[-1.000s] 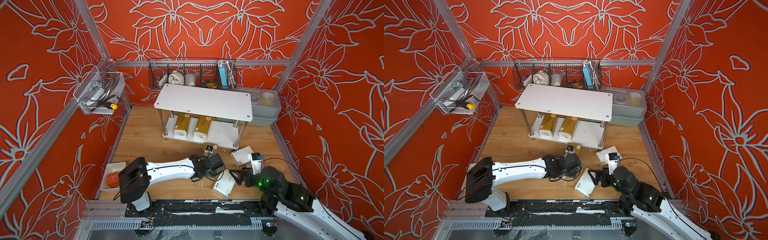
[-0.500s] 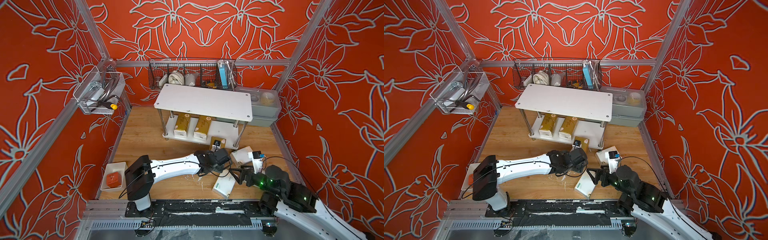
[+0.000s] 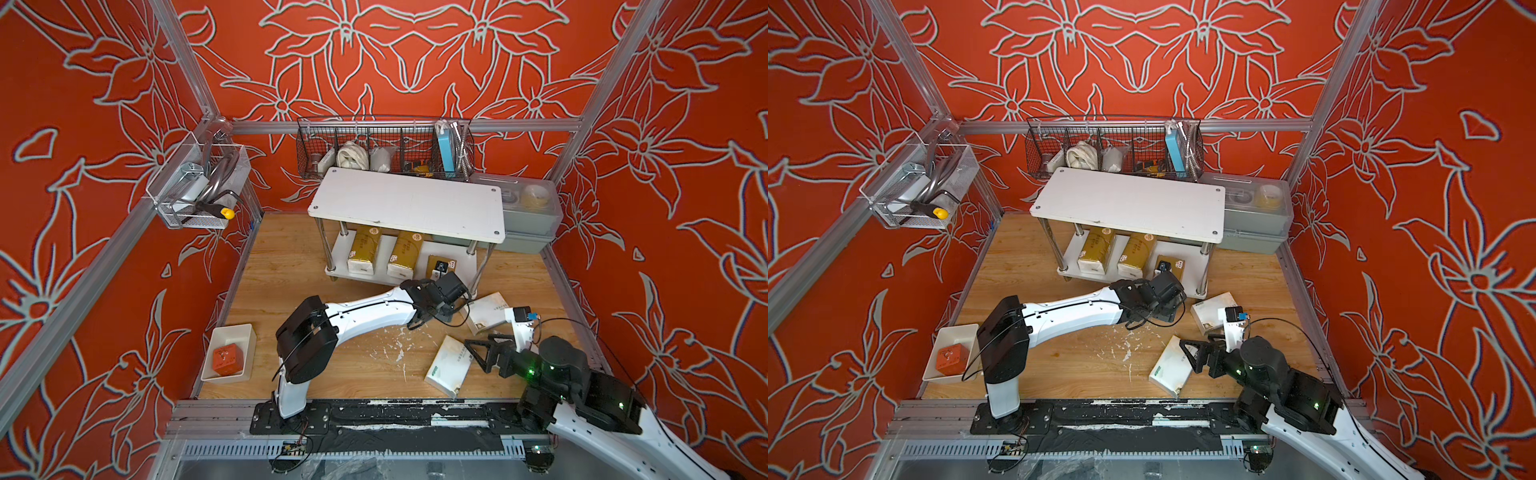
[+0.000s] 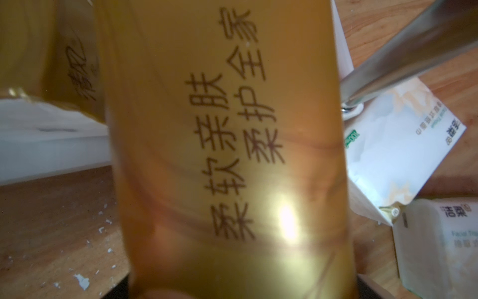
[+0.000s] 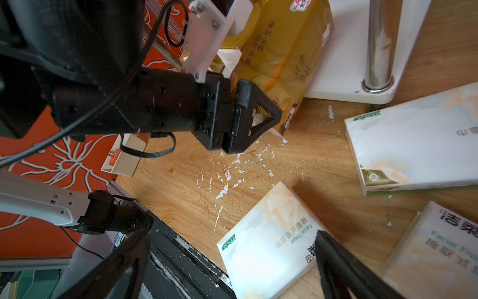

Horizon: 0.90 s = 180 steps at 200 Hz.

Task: Place the tissue boxes on the shelf by color
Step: Place a box of tissues on the shelf.

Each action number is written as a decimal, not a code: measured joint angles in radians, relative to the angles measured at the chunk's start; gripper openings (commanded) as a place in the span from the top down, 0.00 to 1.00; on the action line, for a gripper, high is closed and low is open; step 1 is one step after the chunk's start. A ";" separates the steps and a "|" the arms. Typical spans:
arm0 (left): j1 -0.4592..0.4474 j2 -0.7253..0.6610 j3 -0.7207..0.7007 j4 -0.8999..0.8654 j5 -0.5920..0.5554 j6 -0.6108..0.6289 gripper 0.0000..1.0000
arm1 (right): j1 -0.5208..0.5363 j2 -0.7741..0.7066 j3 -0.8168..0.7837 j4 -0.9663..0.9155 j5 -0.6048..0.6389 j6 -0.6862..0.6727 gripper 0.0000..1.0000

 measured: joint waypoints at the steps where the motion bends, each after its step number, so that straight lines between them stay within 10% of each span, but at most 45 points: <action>1: 0.002 0.002 0.003 0.000 0.000 0.002 0.26 | 0.000 0.000 0.000 -0.001 0.000 0.000 0.01; 180: 0.083 0.240 0.293 -0.001 -0.014 0.080 0.23 | 0.000 -0.019 0.000 -0.037 0.019 0.017 0.01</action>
